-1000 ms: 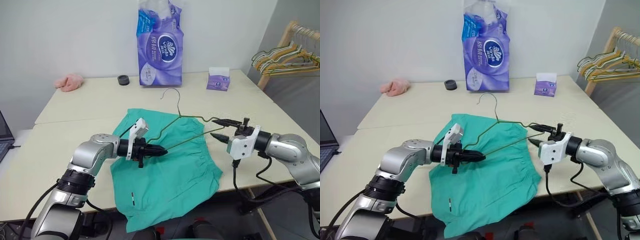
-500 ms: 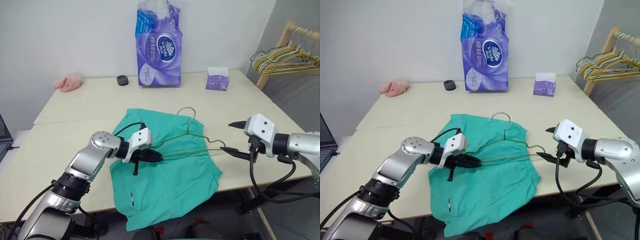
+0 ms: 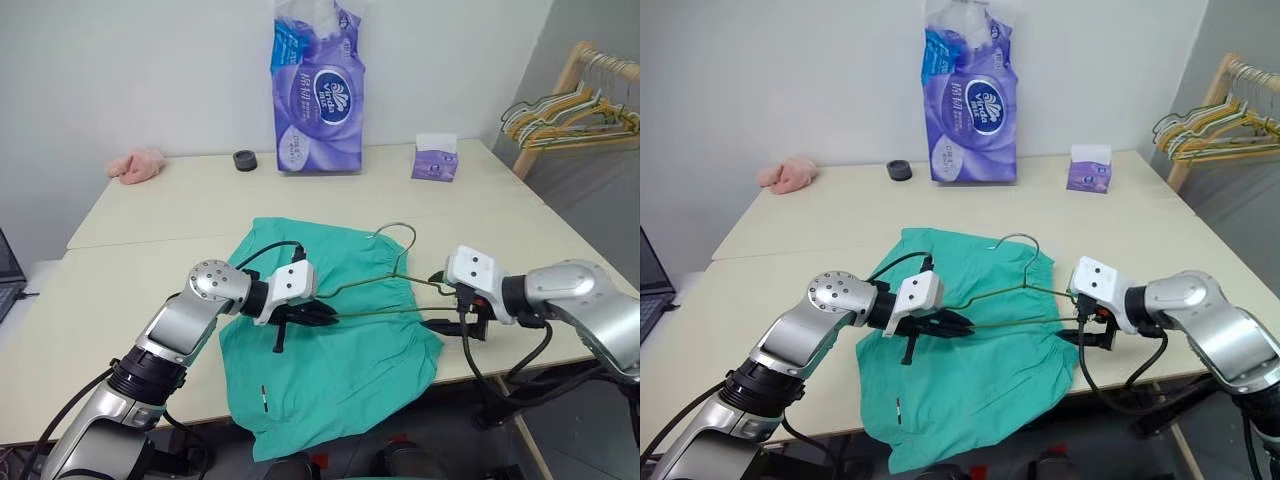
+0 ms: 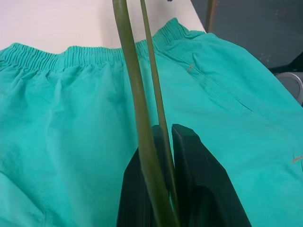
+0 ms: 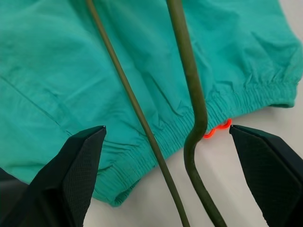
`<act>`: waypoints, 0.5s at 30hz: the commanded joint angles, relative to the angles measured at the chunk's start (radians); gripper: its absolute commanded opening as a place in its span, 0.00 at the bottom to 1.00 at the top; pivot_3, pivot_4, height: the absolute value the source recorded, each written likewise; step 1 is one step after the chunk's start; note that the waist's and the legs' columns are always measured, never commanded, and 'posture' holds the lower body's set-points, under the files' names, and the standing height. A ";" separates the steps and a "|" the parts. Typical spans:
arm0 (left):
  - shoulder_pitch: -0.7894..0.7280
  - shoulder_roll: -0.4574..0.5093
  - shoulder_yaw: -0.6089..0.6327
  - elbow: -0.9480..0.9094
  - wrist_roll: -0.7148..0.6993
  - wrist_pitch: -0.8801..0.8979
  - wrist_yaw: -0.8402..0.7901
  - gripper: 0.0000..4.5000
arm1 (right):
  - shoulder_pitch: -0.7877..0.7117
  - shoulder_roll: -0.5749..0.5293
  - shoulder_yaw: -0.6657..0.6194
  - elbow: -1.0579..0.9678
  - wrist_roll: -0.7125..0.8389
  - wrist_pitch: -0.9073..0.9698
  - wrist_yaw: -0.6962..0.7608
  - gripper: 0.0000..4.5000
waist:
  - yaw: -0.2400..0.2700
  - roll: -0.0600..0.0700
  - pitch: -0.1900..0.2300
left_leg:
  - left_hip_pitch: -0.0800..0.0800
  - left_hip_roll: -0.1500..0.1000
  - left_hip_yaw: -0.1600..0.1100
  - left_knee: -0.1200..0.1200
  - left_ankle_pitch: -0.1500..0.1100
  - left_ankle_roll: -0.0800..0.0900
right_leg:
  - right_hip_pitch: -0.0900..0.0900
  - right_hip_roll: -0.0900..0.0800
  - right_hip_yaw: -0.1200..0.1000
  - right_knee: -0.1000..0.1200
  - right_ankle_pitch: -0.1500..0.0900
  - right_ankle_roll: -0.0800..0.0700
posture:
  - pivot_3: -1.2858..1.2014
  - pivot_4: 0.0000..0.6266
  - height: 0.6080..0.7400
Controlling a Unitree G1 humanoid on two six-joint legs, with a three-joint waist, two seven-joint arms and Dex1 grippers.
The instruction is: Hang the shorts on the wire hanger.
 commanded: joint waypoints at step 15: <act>-0.006 -0.048 0.009 -0.039 -0.013 0.006 0.021 0.00 | 0.015 -0.025 -0.008 -0.068 -0.016 0.031 0.061 0.00 | 0.000 0.000 0.000 | 0.000 0.000 0.000 0.000 0.000 0.000 | 0.000 0.000 0.000 0.000 0.000 0.000 | 0.48 0.02 1.00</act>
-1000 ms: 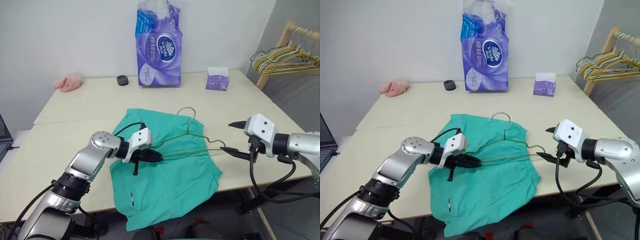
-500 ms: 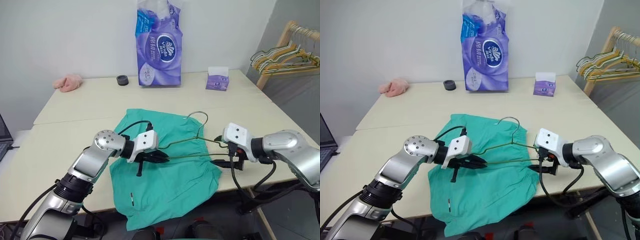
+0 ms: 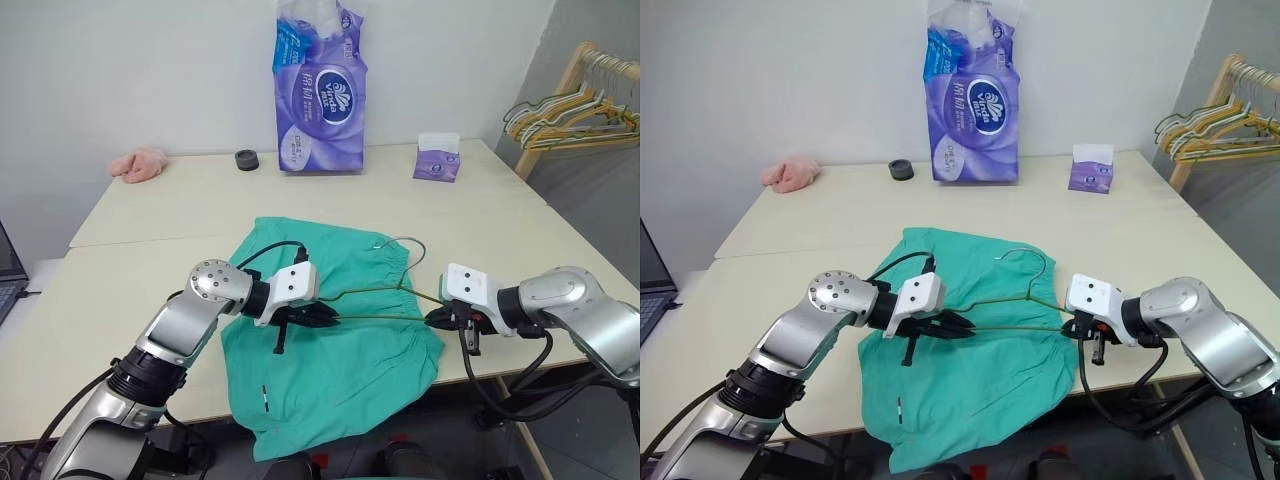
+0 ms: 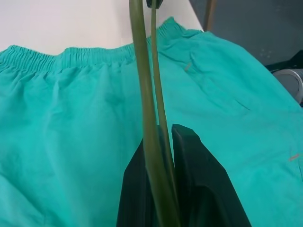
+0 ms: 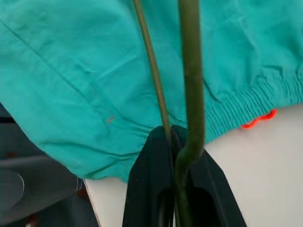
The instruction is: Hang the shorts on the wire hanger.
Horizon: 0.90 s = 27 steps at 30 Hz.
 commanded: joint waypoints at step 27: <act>-0.007 -0.021 0.279 0.296 -0.117 -0.017 0.127 0.67 | 0.479 -0.047 -0.530 0.024 0.111 0.123 -0.079 0.00 | 0.005 -0.001 0.000 | 0.000 0.000 -0.001 0.000 -0.001 -0.001 | 0.001 0.000 0.000 0.000 0.000 0.001 | 0.48 0.02 1.00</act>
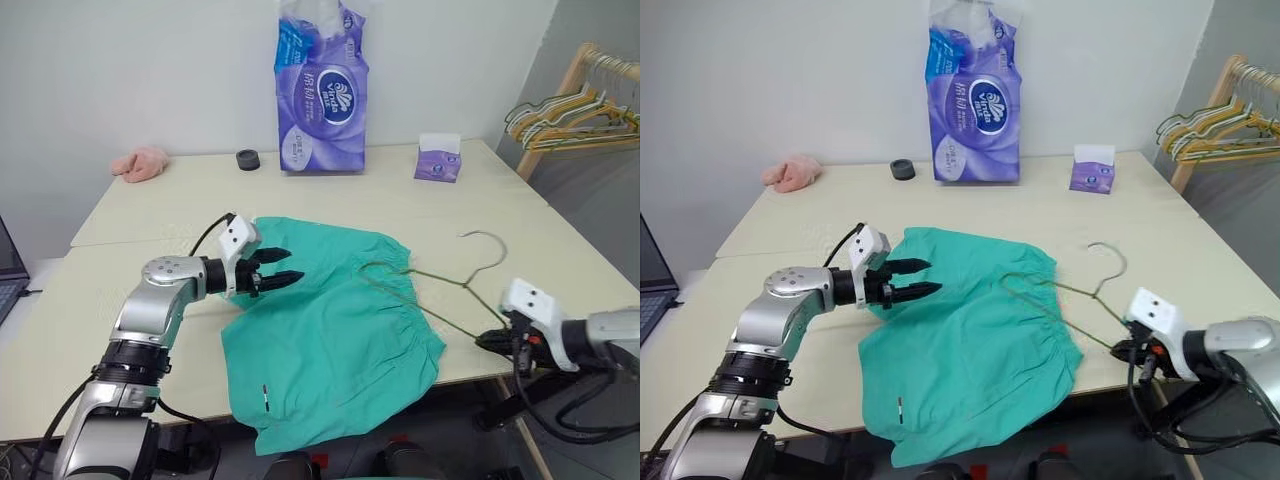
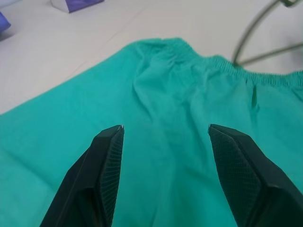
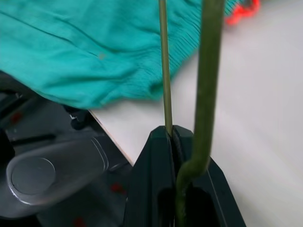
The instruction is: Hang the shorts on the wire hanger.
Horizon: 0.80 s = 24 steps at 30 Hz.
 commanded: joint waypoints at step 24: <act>0.017 -0.045 -0.061 -0.085 0.011 -0.056 -0.025 0.67 | 0.121 -0.048 -0.020 -0.063 0.015 0.015 -0.024 0.00 | -0.005 0.001 0.000 | 0.000 0.001 0.000 0.000 -0.001 0.000 | 0.001 0.001 0.000 0.000 0.000 0.001 | 0.47 0.03 1.00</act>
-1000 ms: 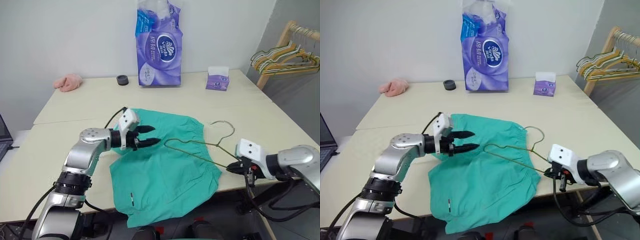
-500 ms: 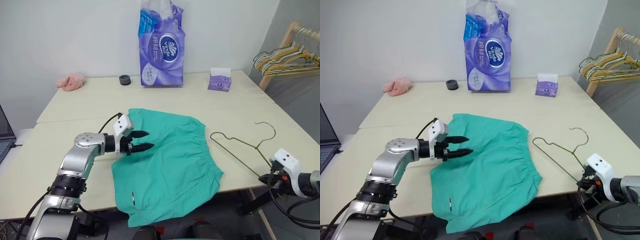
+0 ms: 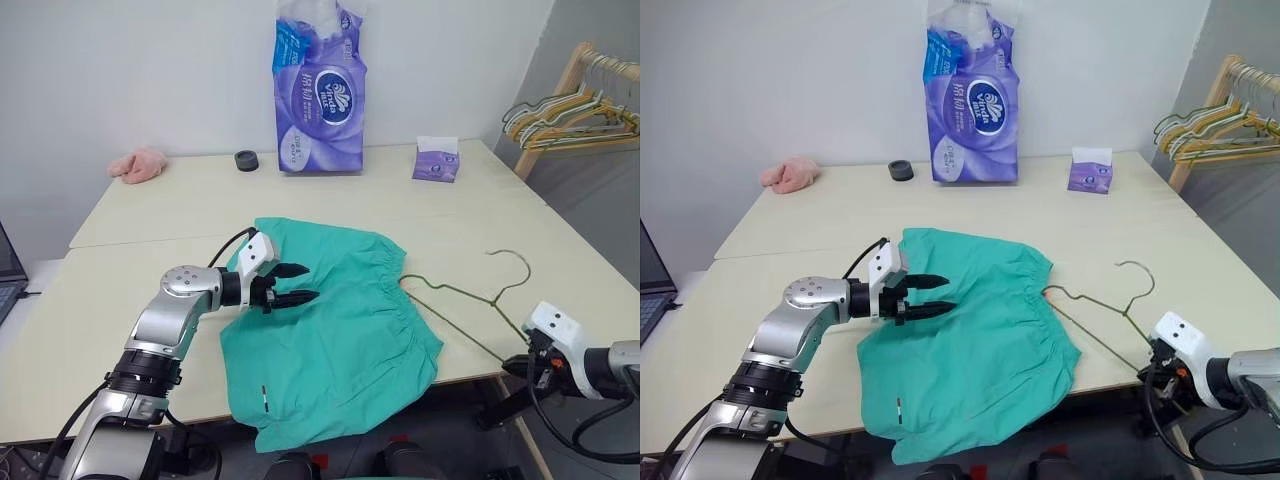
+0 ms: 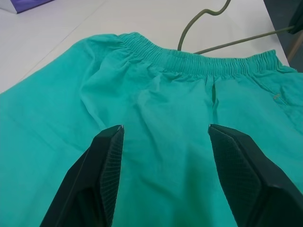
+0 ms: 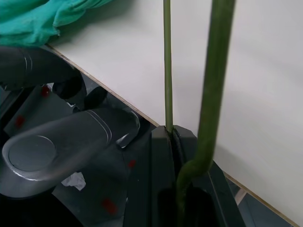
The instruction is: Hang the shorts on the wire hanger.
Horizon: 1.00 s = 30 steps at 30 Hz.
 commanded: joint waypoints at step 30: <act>-0.053 -0.053 0.067 0.018 0.014 -0.079 0.139 0.67 | -0.431 0.054 0.298 0.300 0.055 0.113 0.112 0.00 | 0.002 0.000 0.000 | 0.000 0.000 -0.001 0.000 0.000 0.000 | 0.000 0.000 0.000 0.000 0.000 0.000 | 0.49 0.02 1.00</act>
